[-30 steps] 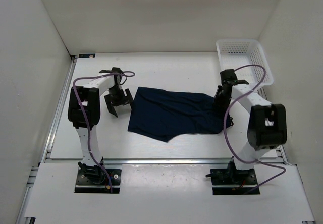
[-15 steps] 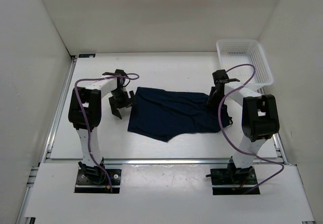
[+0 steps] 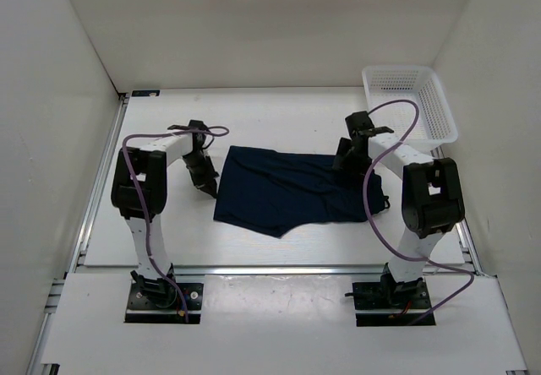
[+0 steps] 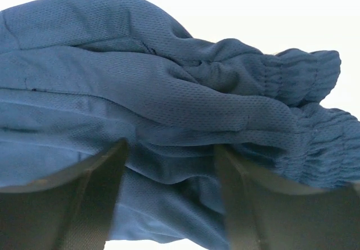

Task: Fold and stack the shorts
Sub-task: Fold the shorts

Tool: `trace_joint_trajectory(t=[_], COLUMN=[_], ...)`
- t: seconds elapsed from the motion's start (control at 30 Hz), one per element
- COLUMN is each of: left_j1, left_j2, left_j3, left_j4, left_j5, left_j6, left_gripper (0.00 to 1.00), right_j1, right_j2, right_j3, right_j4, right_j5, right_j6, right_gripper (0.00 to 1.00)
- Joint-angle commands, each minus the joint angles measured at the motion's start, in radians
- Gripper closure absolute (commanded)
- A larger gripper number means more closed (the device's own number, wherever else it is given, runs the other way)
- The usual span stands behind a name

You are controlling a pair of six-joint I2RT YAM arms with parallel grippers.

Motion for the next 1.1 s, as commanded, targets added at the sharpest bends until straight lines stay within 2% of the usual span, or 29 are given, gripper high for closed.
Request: trace_joint_trajectory(t=[0.0, 0.03, 0.13, 0.4, 0.53, 0.57, 0.6, 0.63, 0.67, 0.7, 0.73, 0.97, 1.07], left_j1=[0.078, 0.093, 0.154, 0.199, 0.161, 0.142, 0.121, 0.075, 0.052, 0.032, -0.002, -0.111, -0.132], left_j2=[-0.114, -0.149, -0.187, -0.149, -0.140, -0.140, -0.140, -0.140, -0.140, -0.140, -0.140, -0.034, 0.000], left_j3=[-0.031, -0.044, -0.053, 0.014, 0.063, 0.074, 0.084, 0.097, 0.097, 0.097, 0.097, 0.088, 0.088], left_j4=[0.011, 0.011, 0.011, -0.021, -0.021, -0.021, -0.021, -0.021, -0.030, -0.040, -0.040, -0.029, -0.029], left_j5=[-0.069, -0.083, -0.119, -0.154, -0.040, -0.022, -0.008, 0.001, -0.008, -0.008, -0.008, -0.008, -0.059], left_j6=[-0.057, -0.067, -0.080, -0.070, -0.001, 0.016, 0.033, 0.060, 0.061, 0.073, 0.073, 0.073, 0.053], left_gripper=[0.90, 0.90, 0.90, 0.90, 0.90, 0.83, 0.56, 0.36, 0.17, 0.05, 0.00, 0.00, 0.02], right_j1=[0.013, 0.013, 0.024, 0.024, 0.015, 0.015, 0.004, 0.004, 0.004, -0.005, -0.005, -0.028, -0.051], right_j2=[-0.027, -0.036, -0.048, -0.172, -0.194, -0.194, -0.203, -0.214, -0.214, -0.226, -0.237, -0.315, -0.353], right_j3=[0.053, 0.054, 0.067, 0.067, 0.058, 0.049, 0.049, 0.037, 0.024, 0.024, 0.015, -0.003, -0.012], right_j4=[-0.021, -0.031, -0.031, -0.008, -0.008, -0.008, -0.008, -0.008, -0.008, -0.008, -0.017, -0.039, -0.050], right_j5=[0.018, 0.018, -0.006, -0.021, -0.031, -0.031, -0.031, -0.031, -0.031, -0.031, -0.031, -0.012, -0.012], right_j6=[-0.014, -0.014, -0.024, -0.053, -0.053, -0.053, -0.053, -0.053, -0.053, -0.053, -0.053, -0.053, -0.053], right_gripper=[0.28, 0.19, 0.10, 0.01, 0.01, 0.01, 0.01, 0.01, 0.01, 0.01, 0.01, 0.01, 0.01])
